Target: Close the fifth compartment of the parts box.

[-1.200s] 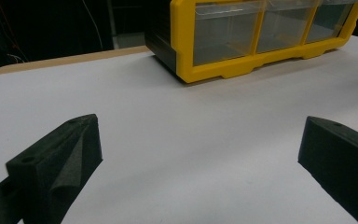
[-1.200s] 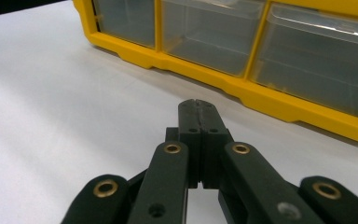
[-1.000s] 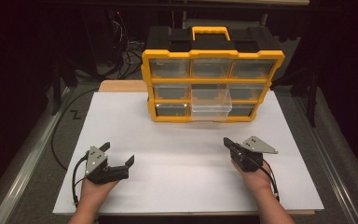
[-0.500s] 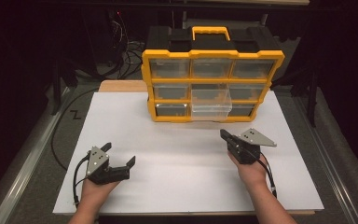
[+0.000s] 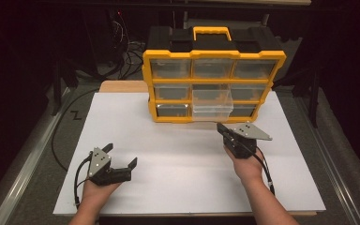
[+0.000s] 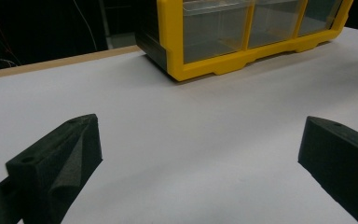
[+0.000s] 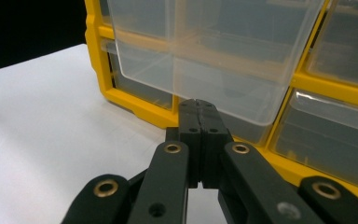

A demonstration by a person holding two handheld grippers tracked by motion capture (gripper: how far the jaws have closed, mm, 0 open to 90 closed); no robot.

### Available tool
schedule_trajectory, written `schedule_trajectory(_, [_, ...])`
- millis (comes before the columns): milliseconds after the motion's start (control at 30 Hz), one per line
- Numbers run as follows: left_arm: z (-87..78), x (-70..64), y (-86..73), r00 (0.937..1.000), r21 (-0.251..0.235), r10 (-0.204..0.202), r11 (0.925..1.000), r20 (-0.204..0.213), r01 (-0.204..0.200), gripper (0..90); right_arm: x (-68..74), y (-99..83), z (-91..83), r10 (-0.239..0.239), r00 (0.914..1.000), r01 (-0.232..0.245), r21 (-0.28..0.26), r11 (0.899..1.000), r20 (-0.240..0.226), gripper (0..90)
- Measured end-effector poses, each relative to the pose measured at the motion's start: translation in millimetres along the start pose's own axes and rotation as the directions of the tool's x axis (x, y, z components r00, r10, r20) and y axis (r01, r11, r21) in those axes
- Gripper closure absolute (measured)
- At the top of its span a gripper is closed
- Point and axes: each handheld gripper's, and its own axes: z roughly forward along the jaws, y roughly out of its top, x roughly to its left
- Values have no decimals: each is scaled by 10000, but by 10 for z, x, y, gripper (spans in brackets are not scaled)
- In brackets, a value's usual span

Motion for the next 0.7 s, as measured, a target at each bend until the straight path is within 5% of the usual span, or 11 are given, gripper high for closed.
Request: schedule_trajectory(700, [6, 4, 9, 10000, -86, 22, 10000, 33, -22, 2, 104, 233, 69, -167, 9998, 165, -335, 9993, -58, 900])
